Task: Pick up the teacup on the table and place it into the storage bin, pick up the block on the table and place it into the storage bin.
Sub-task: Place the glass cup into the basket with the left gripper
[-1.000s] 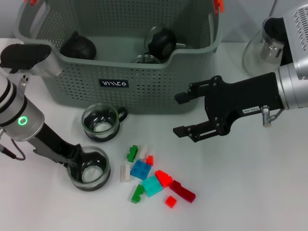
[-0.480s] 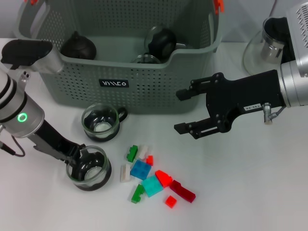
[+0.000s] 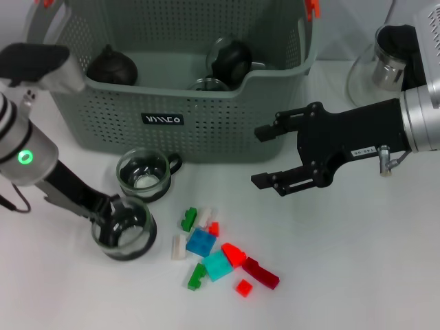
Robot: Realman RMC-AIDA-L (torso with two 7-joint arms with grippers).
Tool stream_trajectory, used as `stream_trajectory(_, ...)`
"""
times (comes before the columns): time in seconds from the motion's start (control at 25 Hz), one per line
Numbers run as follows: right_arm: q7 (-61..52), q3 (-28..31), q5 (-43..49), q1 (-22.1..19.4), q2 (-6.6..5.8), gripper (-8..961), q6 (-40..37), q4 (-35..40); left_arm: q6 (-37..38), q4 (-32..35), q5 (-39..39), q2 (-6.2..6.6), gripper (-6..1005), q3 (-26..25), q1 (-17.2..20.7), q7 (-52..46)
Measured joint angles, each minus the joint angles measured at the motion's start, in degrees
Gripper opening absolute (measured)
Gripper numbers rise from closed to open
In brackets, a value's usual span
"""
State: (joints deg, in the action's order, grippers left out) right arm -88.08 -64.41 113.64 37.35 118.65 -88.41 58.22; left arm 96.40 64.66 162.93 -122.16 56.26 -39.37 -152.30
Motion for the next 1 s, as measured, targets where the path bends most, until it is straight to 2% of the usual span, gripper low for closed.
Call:
stream_trajectory(0.08, 0.01, 0.00, 0.00, 0.00, 0.00, 807, -0.01, -0.06, 1.55, 2.74, -0.13, 0.10, 64, -0.61, 0.26, 0.09)
stream_trajectory(0.24, 0.01, 0.34, 0.00, 0.00, 0.00, 807, -0.23, -0.13, 7.61, 8.93, -3.17, 0.28, 64, -6.30, 0.22, 2.29)
stream_trajectory(0.28, 0.01, 0.45, 0.00, -0.01, 0.00, 807, -0.50, -0.13, 7.61, 8.93, -3.17, 0.28, 64, -6.30, 0.22, 2.29)
stream_trajectory(0.32, -0.04, 0.57, 0.00, -0.06, 0.00, 807, -0.78, -0.13, 11.90, 12.26, -6.93, 0.57, 64, -10.82, -0.09, 3.83)
stream_trajectory(0.44, -0.22, 0.62, 0.00, -0.34, -0.02, 807, -1.73, -0.27, 14.57, 13.85, -10.47, 1.03, 63, -12.82, -0.19, 4.53)
stream_trajectory(0.48, -0.27, 0.75, 0.00, -0.47, -0.06, 807, -2.18, -0.49, 17.16, 15.40, -16.78, 2.06, 63, -15.02, -0.32, 4.77)
stream_trajectory(0.6, -0.16, 1.79, 0.00, -0.76, -0.19, 807, -3.74, -1.99, 18.13, 16.13, -23.25, 3.44, 63, -16.45, -0.96, 4.72)
stream_trajectory(0.64, -0.10, 2.40, 0.00, -0.90, -0.22, 807, -4.21, -2.50, 17.54, 16.18, -26.40, 4.60, 64, -16.93, -1.74, 4.73)
stream_trajectory(0.72, -0.03, 3.72, -0.01, -1.26, -0.26, 807, -5.19, -3.36, 15.87, 15.82, -28.03, 5.62, 64, -17.02, -2.79, 5.07)
stream_trajectory(0.76, 0.00, 4.46, 0.00, -1.46, -0.29, 807, -5.73, -3.88, 14.36, 15.08, -28.76, 6.41, 64, -17.05, -3.75, 5.48)
stream_trajectory(0.8, 0.06, 5.03, 0.00, -1.60, -0.29, 807, -6.34, -4.36, 11.07, 13.10, -29.29, 7.77, 64, -17.03, -5.78, 6.44)
stream_trajectory(0.88, 0.09, 5.74, -0.02, -1.83, -0.49, 807, -7.39, -5.55, 8.47, 10.98, -29.25, 8.76, 62, -16.88, -7.23, 7.26)
stream_trajectory(1.0, -0.05, 5.93, -0.07, -2.03, -0.59, 807, -8.26, -6.78, -1.54, 1.54, -26.45, 11.50, 60, -16.32, -12.67, 10.39)
